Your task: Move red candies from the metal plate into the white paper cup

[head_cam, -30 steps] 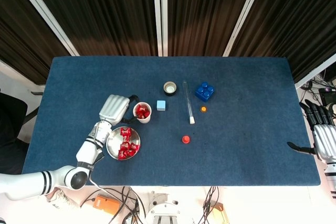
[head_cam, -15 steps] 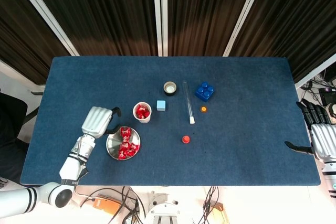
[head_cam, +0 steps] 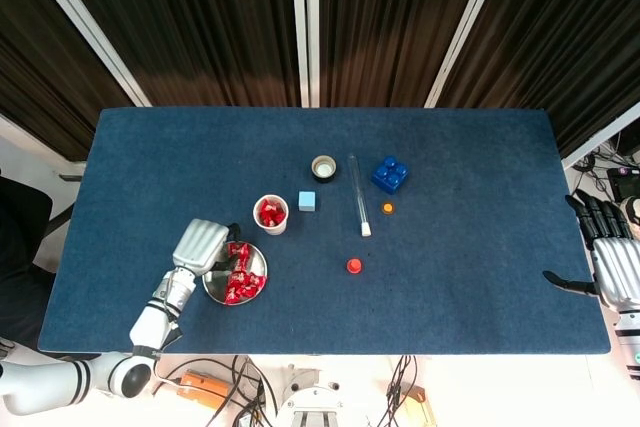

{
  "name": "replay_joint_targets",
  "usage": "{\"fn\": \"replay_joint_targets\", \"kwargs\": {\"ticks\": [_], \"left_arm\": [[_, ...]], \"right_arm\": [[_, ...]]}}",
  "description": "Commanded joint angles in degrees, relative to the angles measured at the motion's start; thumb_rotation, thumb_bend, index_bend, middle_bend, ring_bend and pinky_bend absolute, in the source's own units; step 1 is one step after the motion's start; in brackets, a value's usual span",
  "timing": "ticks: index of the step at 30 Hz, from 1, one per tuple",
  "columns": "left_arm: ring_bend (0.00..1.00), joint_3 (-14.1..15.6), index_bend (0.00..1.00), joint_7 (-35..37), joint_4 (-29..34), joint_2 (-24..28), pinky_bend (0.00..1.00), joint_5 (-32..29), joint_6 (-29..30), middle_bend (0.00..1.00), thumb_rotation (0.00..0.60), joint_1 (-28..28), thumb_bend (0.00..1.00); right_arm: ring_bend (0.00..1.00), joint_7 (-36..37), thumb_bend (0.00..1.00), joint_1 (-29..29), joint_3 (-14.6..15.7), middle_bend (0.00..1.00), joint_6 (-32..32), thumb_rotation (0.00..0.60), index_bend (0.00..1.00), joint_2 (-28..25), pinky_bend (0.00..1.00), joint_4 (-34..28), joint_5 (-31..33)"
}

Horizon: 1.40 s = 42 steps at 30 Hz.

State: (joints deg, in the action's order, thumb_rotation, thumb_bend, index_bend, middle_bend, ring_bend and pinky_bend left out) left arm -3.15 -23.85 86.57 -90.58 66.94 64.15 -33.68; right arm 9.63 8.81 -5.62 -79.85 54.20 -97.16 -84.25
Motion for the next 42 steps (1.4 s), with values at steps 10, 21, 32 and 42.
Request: {"fn": "replay_joint_targets", "kwargs": {"ticks": [10,21,32,42], "left_arm": [[0.86,-0.3,0.48,-1.8,-1.5,-1.5,0.8,-1.0,-1.4,0.91,0.6,0.1,0.2],[0.86,-0.9,0.48,-2.7,-1.9,-2.0,0.8,-2.3,-2.8,0.91,0.6,0.0,0.21],[0.86,-1.5,0.51,-1.8,-3.5,-3.0,0.8,-3.3,-5.0,0.91,0.6,-0.6,0.28],[0.86,-2.4,0.6,1.0,-0.8,-0.7,0.8,-1.8,-3.0,0.91,0.6,0.5,0.39]], "right_arm": [[0.0,-0.3,0.06,0.0,0.0,0.0,0.2,0.6,0.0,0.0,0.03,-0.2,0.2],[0.0,-0.2,0.06,0.1,0.0,0.0,0.4,0.6,0.0,0.0,0.03,0.1,0.4],[0.0,-0.3,0.06,0.2,-0.1,0.0,0.6,0.6,0.0,0.0,0.03,0.1,0.7],[0.0,-0.2,0.06,0.1,-0.1,0.0,0.6,0.6,0.0,-0.1,0.03,0.0,0.7]]}}
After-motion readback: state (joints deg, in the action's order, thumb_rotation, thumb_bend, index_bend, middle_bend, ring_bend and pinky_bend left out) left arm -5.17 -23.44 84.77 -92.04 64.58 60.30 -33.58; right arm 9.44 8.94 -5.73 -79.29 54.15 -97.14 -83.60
